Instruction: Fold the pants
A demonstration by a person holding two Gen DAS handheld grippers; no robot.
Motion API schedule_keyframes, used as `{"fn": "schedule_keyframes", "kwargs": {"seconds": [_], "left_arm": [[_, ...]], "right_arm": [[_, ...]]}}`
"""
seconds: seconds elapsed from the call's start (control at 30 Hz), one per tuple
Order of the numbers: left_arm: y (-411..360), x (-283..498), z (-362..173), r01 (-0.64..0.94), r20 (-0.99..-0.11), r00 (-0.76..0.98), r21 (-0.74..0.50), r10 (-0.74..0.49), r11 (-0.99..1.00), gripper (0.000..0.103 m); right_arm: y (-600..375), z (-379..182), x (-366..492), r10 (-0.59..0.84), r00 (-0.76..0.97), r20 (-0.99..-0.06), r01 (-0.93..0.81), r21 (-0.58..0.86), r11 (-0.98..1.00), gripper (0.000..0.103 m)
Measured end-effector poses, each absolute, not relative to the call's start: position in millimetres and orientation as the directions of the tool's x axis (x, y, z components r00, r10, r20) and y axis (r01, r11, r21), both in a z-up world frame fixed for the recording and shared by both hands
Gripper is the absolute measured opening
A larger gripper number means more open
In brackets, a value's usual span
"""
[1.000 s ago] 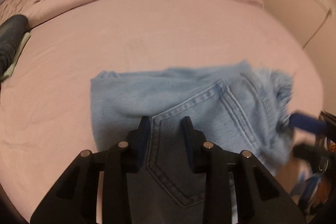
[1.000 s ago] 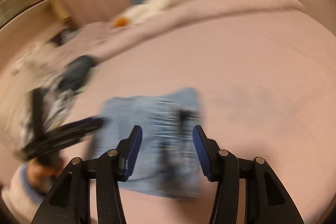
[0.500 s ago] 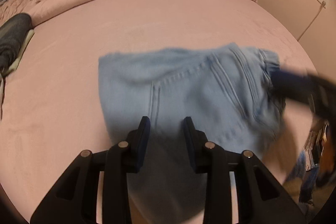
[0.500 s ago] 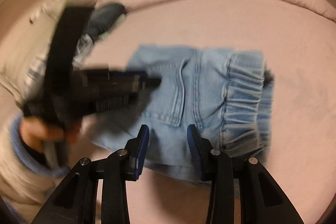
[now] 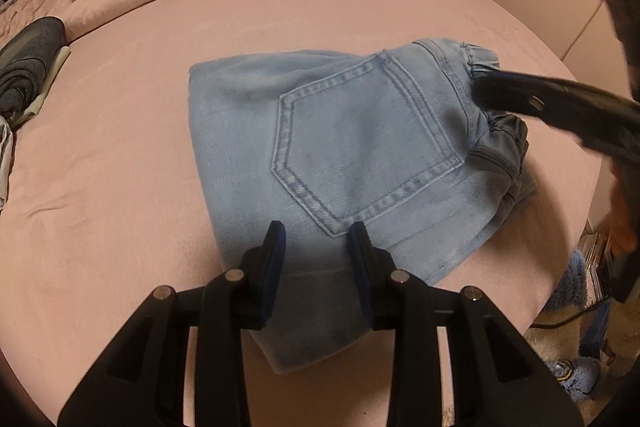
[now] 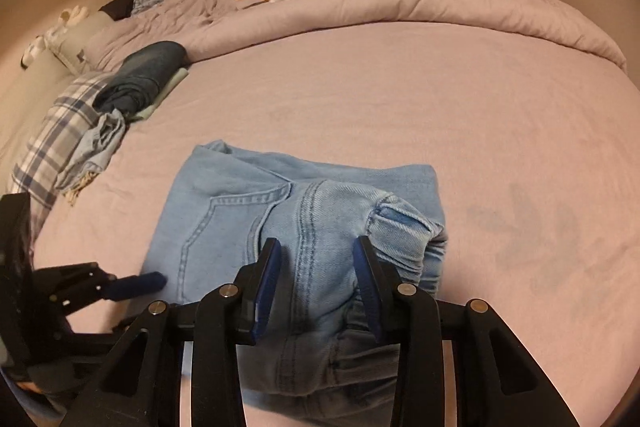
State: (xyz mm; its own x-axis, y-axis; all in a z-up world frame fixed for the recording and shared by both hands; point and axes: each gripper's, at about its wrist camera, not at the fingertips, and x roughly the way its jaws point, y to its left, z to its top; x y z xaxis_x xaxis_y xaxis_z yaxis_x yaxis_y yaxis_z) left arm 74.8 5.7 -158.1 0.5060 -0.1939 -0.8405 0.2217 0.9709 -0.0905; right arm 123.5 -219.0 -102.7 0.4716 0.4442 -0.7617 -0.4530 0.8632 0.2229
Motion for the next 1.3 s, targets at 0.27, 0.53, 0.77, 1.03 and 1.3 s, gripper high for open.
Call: {"fn": "schedule_keyframes", "kwargs": {"seconds": [0.27, 0.53, 0.77, 1.03, 1.3], "left_arm": [[4.4, 73.1, -160.0, 0.225, -0.839, 0.510, -0.085, -0.192, 0.971, 0.033], [12.3, 70.3, -158.0, 0.197, -0.829, 0.516, -0.130, -0.216, 0.972, 0.038], [17.9, 67.9, -153.1, 0.166, -0.818, 0.529, -0.164, -0.228, 0.972, 0.055], [32.7, 63.9, -142.4, 0.079, -0.786, 0.583, -0.195, -0.204, 0.978, 0.076], [53.6, 74.6, -151.9, 0.007, -0.799, 0.544, -0.303, -0.258, 0.953, 0.079]], "right_arm": [[-229.7, -110.9, 88.7, 0.429, 0.430, -0.794, -0.503, 0.183, 0.845, 0.038], [-232.7, -117.6, 93.4, 0.412, 0.422, -0.807, -0.485, 0.183, 0.855, 0.041], [-254.7, -113.1, 96.2, 0.517, 0.387, -0.764, -0.436, 0.342, 0.832, 0.042], [-273.3, -109.5, 100.5, 0.567, 0.394, -0.723, -0.375, 0.437, 0.817, 0.046], [-294.5, -126.1, 115.2, 0.573, 0.377, -0.728, -0.247, 0.517, 0.819, 0.073]]}}
